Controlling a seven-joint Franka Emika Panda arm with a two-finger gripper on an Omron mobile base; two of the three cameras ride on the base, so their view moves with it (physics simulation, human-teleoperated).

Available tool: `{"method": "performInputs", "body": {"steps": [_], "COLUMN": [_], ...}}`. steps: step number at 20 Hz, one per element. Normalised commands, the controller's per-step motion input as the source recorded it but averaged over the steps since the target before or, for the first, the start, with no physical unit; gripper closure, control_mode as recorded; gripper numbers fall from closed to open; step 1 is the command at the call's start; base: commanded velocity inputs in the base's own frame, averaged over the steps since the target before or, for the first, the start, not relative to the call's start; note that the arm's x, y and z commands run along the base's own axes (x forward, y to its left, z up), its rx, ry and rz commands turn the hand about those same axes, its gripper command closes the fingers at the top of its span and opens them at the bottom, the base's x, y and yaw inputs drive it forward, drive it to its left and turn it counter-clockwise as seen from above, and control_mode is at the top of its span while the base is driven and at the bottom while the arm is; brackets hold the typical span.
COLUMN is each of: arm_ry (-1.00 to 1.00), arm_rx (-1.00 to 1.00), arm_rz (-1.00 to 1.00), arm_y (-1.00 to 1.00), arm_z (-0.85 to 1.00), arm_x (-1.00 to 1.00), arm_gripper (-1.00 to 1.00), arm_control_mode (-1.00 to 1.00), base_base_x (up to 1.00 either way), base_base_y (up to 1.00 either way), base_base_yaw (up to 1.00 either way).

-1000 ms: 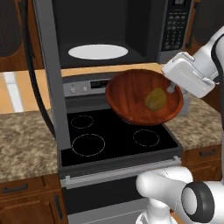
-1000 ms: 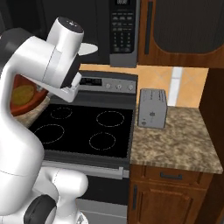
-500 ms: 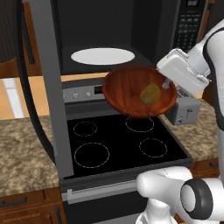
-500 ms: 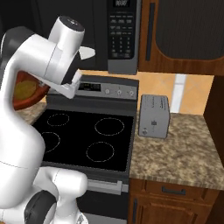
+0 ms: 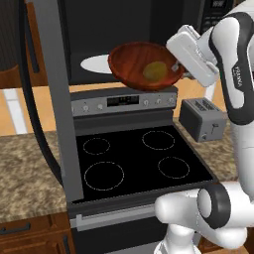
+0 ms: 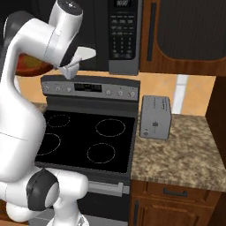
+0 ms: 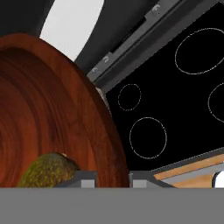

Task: Pick the avocado from the sink and place it in the bowl. Then pick the bowl and place it in the microwave. Then close the microwave door and press the start button.

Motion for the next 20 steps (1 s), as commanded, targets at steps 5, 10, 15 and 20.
{"method": "performInputs", "body": {"steps": [5, 10, 15, 20], "arm_ry": [0.0, 0.02, 0.0, 0.0], "arm_rx": [0.07, 0.02, 0.01, 0.02], "arm_rz": [-0.62, -0.44, -0.25, -0.23], "arm_y": [0.46, 0.4, -0.02, -0.02], "arm_z": [-0.06, -0.16, -0.04, -0.07], "arm_x": [0.61, 0.98, 1.0, 0.99], "arm_gripper": [1.0, 1.0, 1.0, 1.0], "arm_control_mode": [-1.0, -1.0, -1.0, -1.0], "base_base_x": [0.0, 0.0, 0.0, 0.0], "base_base_y": [0.0, 0.0, 0.0, 0.0], "base_base_yaw": [0.0, 0.0, 0.0, 0.0]}}
